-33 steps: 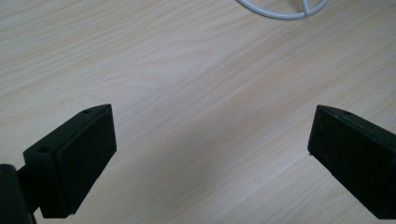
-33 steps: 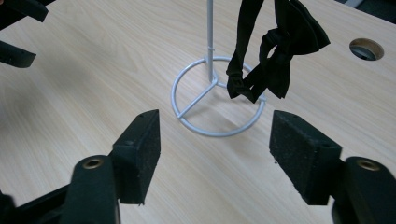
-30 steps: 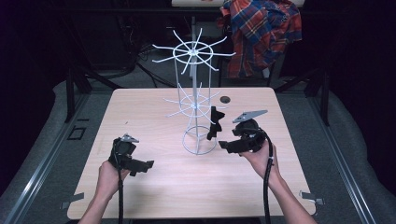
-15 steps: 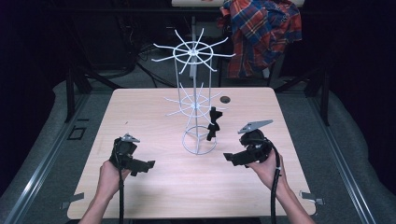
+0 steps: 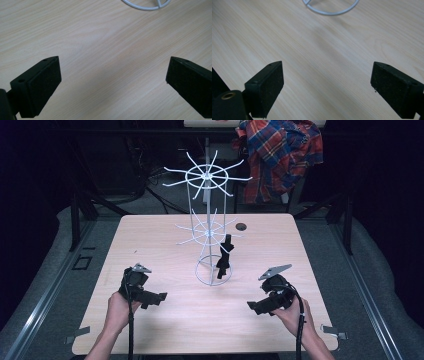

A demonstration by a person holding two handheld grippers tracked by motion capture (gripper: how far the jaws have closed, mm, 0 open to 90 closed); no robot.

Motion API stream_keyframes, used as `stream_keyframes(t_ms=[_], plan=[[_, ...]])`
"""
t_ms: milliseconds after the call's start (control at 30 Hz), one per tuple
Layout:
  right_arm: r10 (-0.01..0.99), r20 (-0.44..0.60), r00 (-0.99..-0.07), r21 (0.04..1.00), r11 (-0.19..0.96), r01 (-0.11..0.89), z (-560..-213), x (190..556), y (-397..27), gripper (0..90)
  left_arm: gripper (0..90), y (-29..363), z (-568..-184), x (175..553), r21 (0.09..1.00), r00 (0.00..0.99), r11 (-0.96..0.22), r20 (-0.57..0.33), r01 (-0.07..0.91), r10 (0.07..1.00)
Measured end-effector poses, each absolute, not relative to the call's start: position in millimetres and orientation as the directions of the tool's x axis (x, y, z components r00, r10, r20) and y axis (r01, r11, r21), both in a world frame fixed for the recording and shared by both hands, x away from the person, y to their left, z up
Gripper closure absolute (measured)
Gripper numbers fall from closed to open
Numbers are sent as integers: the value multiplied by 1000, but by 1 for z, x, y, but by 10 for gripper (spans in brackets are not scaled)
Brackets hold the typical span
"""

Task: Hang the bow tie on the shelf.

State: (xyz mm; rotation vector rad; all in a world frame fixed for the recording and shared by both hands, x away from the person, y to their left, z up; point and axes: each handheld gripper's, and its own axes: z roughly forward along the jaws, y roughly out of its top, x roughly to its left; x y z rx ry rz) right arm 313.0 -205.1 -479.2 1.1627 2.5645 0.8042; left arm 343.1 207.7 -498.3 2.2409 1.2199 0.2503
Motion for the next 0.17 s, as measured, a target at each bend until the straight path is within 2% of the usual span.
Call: stream_keyframes(t_ms=[167], plan=[[739,36,-673,532,556,639,-484,315,-202,74,0,207,-499,344,560,569,-426,-102,711,816]])
